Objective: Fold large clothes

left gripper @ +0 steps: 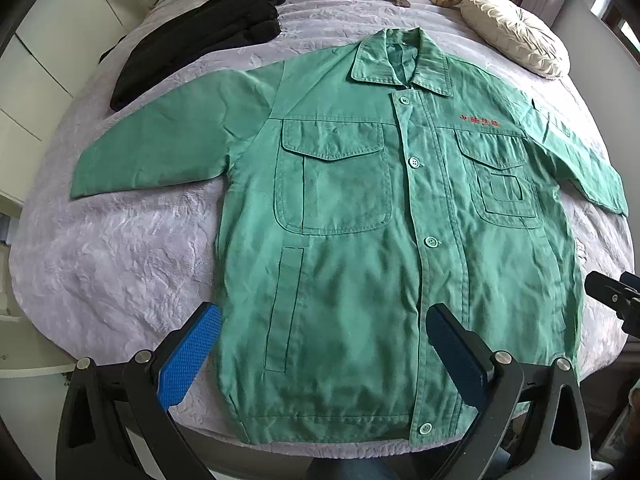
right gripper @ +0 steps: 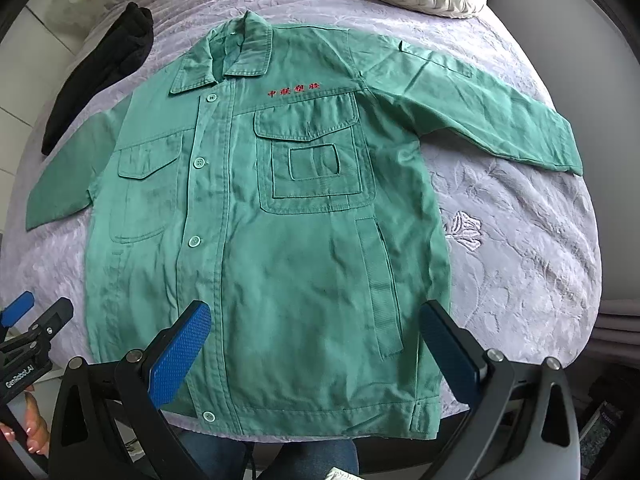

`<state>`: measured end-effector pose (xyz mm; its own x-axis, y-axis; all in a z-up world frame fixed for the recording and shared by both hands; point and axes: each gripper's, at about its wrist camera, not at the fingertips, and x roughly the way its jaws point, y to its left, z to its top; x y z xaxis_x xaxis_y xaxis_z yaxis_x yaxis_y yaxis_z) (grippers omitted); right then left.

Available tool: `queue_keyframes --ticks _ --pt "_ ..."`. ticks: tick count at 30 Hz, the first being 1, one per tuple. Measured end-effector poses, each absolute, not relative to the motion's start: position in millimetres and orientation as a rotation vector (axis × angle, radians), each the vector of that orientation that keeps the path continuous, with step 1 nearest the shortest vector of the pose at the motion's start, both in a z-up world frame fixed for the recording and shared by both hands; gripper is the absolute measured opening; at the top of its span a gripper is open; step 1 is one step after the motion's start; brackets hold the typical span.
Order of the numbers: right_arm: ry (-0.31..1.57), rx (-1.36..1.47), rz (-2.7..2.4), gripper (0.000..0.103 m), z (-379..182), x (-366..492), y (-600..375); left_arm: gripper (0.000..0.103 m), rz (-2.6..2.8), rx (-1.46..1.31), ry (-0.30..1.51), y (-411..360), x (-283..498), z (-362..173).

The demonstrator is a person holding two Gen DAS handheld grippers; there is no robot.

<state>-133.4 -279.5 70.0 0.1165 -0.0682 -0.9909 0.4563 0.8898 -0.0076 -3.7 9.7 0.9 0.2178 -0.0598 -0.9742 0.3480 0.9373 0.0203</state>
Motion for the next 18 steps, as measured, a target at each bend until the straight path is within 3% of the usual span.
queue_keyframes --ticks 18 --pt "1.415 0.315 -0.395 0.103 74.0 -128.4 -276.4 0.103 -0.317 0.279 1.313 3.2 -8.1 3.0"
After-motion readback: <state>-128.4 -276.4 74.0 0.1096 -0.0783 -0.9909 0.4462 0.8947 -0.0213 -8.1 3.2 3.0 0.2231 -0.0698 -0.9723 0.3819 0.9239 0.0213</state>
